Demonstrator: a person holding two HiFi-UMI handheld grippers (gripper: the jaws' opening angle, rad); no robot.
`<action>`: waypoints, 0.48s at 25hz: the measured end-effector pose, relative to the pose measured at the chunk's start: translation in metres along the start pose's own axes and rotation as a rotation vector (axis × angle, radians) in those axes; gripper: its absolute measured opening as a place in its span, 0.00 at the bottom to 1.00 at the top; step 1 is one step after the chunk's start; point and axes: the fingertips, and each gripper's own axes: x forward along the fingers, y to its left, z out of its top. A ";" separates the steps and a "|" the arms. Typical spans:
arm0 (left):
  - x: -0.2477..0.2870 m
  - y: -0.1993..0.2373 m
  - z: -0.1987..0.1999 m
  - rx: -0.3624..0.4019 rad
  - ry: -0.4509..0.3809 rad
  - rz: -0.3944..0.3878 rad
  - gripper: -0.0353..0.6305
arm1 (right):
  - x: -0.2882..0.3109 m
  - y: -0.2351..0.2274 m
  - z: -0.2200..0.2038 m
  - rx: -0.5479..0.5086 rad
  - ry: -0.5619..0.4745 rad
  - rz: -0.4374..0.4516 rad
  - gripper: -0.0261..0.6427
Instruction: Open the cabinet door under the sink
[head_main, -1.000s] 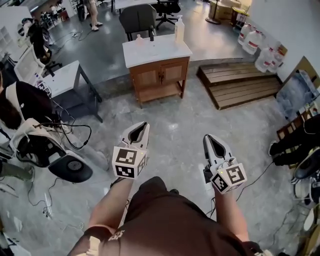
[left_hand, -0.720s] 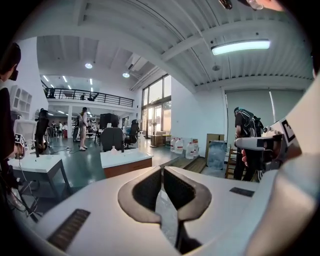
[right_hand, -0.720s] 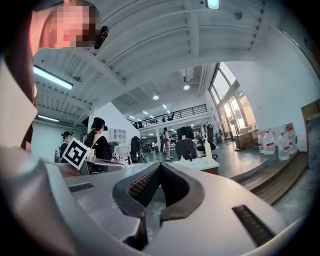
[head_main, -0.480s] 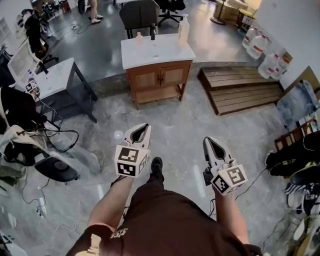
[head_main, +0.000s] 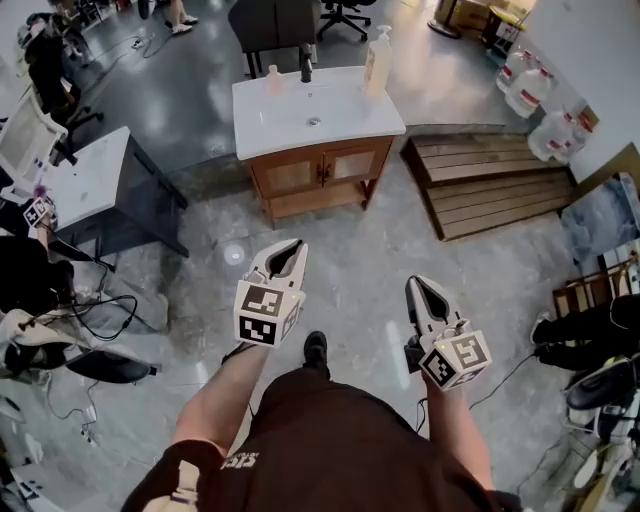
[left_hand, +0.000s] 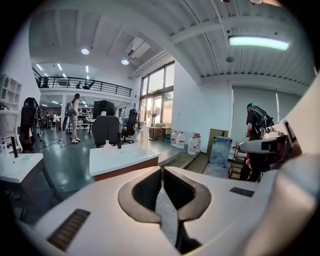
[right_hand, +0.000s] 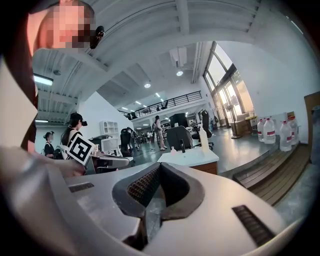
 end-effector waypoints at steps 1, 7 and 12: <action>0.010 0.010 0.003 0.000 0.002 -0.003 0.10 | 0.013 -0.004 0.000 0.004 0.008 -0.003 0.06; 0.049 0.053 0.011 -0.004 0.013 -0.020 0.10 | 0.075 -0.015 0.012 0.010 0.026 -0.005 0.06; 0.060 0.062 0.008 -0.033 0.013 -0.012 0.10 | 0.103 -0.017 0.014 -0.004 0.055 0.033 0.06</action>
